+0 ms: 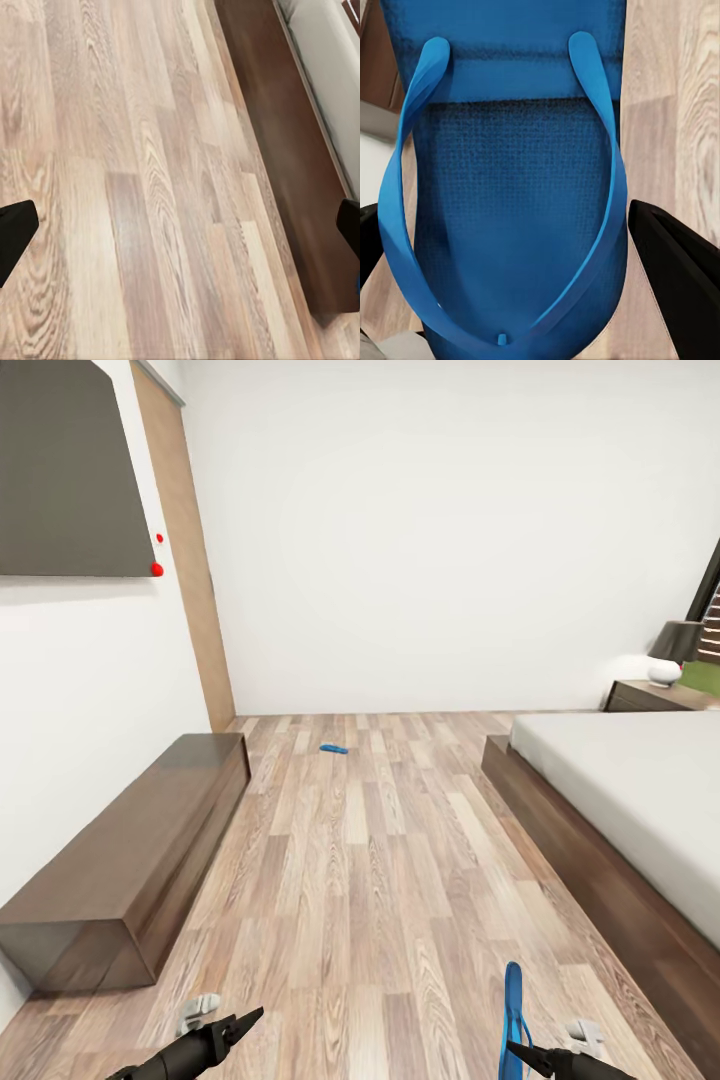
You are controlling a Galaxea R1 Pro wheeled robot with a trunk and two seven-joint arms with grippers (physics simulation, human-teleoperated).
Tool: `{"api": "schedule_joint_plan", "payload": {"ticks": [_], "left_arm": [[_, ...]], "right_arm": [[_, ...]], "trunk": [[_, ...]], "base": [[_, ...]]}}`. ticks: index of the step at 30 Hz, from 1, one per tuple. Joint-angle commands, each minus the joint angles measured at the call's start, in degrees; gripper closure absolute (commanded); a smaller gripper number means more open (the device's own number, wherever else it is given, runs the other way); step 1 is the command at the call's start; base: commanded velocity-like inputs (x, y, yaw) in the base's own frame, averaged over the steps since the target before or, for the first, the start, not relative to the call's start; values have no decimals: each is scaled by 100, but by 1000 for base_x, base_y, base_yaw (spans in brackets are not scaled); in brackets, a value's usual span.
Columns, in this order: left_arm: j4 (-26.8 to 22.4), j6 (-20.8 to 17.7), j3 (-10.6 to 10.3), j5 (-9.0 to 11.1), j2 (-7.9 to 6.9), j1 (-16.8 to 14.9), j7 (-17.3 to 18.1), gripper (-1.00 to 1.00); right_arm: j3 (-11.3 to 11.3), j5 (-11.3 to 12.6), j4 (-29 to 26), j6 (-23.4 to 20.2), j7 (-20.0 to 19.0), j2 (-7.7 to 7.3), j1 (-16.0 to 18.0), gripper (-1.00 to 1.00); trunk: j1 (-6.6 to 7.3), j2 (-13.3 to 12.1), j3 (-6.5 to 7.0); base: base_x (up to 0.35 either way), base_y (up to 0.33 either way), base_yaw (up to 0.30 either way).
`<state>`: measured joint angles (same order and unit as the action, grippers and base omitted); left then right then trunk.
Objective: In the bedroom, move the book from the bed onto either nightstand, and place the two sandals side by side next to the bed.
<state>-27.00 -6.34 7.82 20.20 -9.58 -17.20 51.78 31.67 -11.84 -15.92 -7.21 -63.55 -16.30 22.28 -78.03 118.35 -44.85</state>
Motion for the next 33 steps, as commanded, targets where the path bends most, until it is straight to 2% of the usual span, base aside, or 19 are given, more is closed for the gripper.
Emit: {"api": "schedule_joint_plan", "payload": {"ticks": [1, 12, 21, 33], "left_arm": [[1, -60, 9, 37, 0, -3, 25, -100], [1, -60, 9, 37, 1, -3, 23, -100], [1, -60, 9, 37, 8, -3, 19, -100], [1, -60, 9, 37, 44, -3, 16, -100]], "right_arm": [[50, -38, -7, -61, -26, 4, 4, 100], [50, -38, -7, -61, -27, 8, 4, 100], [50, -38, -7, -61, -26, 6, 4, 100], [50, -38, -7, -61, -26, 8, 4, 100]], "trunk": [[-2, 2, -6], [-2, 2, -6], [-2, 2, -6], [-2, 2, -6]], "base": [[317, 0, 0], [311, 0, 1], [283, 0, 167], [262, 0, 10]]}}
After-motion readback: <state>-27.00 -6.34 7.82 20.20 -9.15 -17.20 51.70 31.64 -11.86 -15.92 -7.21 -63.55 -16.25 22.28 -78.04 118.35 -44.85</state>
